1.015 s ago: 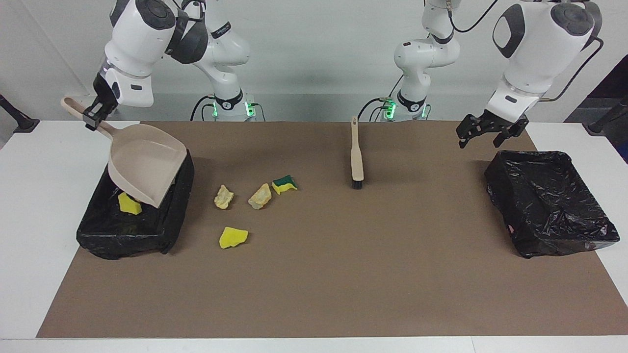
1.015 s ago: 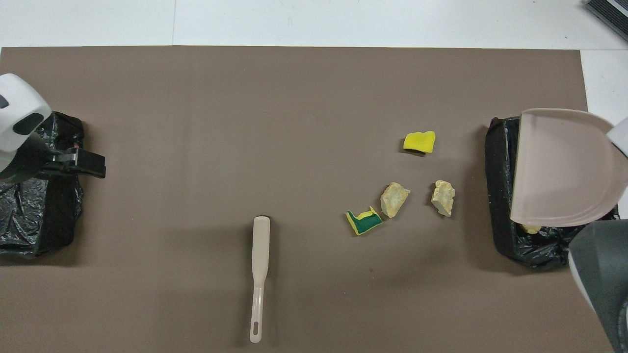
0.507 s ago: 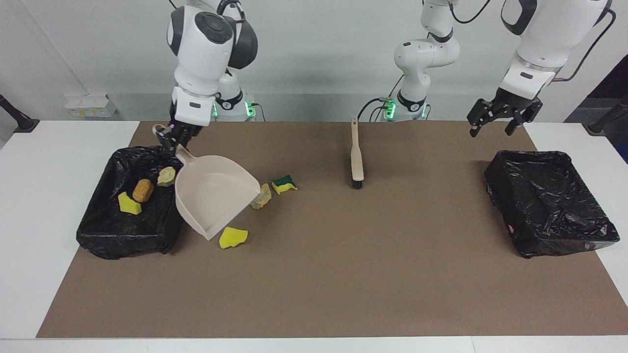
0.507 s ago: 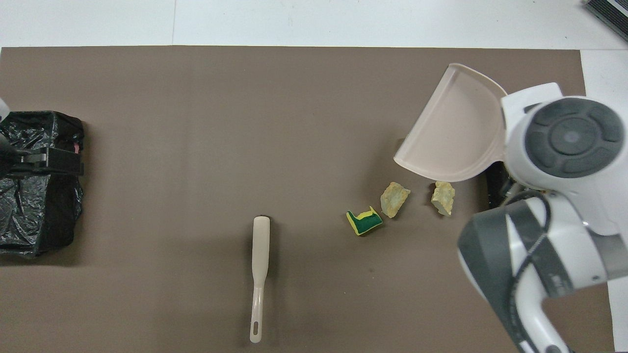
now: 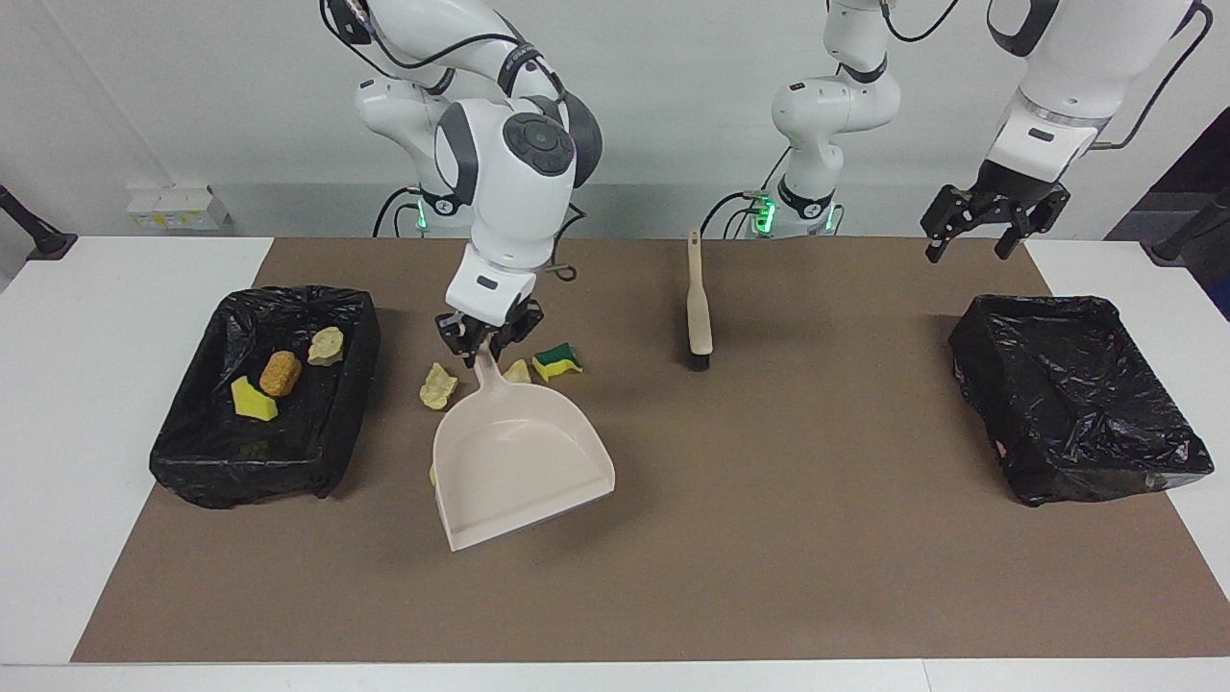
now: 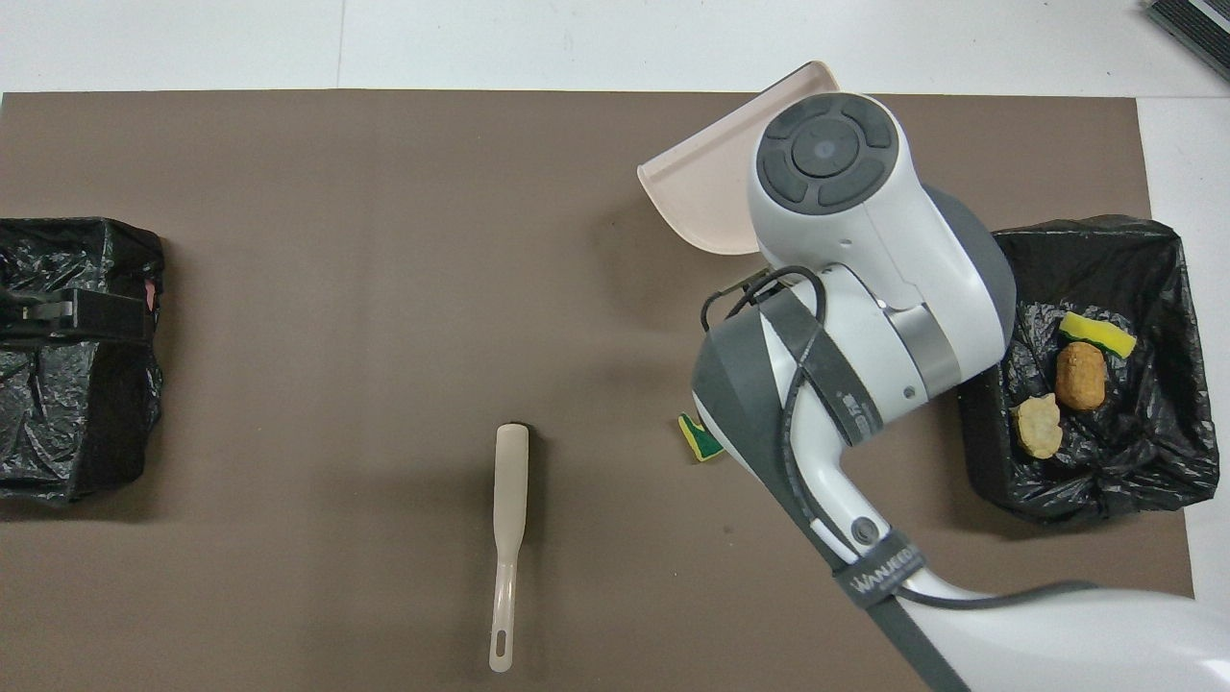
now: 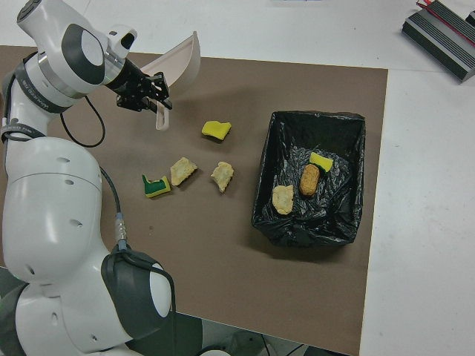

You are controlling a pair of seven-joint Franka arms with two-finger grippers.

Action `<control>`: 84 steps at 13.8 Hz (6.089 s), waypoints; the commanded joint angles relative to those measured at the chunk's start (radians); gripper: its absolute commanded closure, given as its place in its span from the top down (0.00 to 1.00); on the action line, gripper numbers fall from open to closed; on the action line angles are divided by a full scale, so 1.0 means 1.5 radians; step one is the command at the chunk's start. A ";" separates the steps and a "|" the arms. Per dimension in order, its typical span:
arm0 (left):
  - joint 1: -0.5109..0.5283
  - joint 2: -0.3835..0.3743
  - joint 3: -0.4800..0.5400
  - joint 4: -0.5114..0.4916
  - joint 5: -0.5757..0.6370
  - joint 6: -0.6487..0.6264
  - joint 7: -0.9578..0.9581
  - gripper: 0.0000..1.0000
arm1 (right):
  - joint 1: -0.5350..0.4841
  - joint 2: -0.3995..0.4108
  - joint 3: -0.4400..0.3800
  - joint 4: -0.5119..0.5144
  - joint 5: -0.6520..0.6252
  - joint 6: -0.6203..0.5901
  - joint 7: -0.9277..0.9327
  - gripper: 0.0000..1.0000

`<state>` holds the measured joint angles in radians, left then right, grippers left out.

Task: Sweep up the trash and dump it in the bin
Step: 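Carry the empty dustpan back to the table center with the right gripper, then set the dustpan down and release it with the right gripper, then reach the left gripper to the dustpan while the right gripper reaches the brush, then grasp the dustpan with the left gripper while the right gripper grasps the brush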

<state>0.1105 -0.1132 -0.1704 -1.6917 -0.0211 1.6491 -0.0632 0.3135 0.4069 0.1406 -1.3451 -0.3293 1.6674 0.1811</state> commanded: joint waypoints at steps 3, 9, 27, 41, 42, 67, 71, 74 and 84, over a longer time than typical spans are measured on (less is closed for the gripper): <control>0.006 -0.009 -0.001 -0.003 -0.008 -0.007 -0.002 1.00 | 0.075 0.170 -0.003 0.173 0.041 -0.028 0.221 0.00; 0.007 -0.009 0.000 -0.003 -0.007 -0.009 0.004 1.00 | 0.134 0.276 -0.003 0.250 0.159 0.081 0.410 0.00; 0.006 -0.010 0.002 -0.004 -0.007 -0.009 0.003 1.00 | 0.162 0.305 0.041 0.237 0.224 0.179 0.433 0.48; -0.005 -0.014 0.001 -0.067 -0.006 0.058 -0.001 1.00 | 0.265 -0.040 0.043 -0.208 0.241 0.185 0.547 0.88; -0.005 -0.009 0.001 -0.067 -0.007 0.061 -0.005 1.00 | 0.280 -0.069 0.043 -0.258 0.256 0.202 0.555 0.88; -0.284 0.293 -0.016 -0.088 0.032 0.395 -0.256 1.00 | 0.325 -0.138 0.042 -0.475 0.375 0.416 0.575 0.00; -0.290 0.295 -0.016 -0.110 0.032 0.398 -0.245 1.00 | 0.302 -0.164 0.041 -0.481 0.375 0.390 0.604 0.00; -0.288 0.296 -0.016 -0.100 0.030 0.387 -0.245 0.00 | 0.270 -0.229 0.040 -0.510 0.375 0.319 0.636 0.00; -0.230 0.255 -0.008 -0.087 0.094 0.309 0.008 0.00 | 0.028 -0.501 0.039 -0.735 0.353 0.120 0.616 0.00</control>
<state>-0.2778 0.3247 -0.1800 -1.8182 0.1014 2.1706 -0.2002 0.4505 -0.3078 0.1897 -2.4071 0.2101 1.8762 1.1156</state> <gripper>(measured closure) 0.687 0.740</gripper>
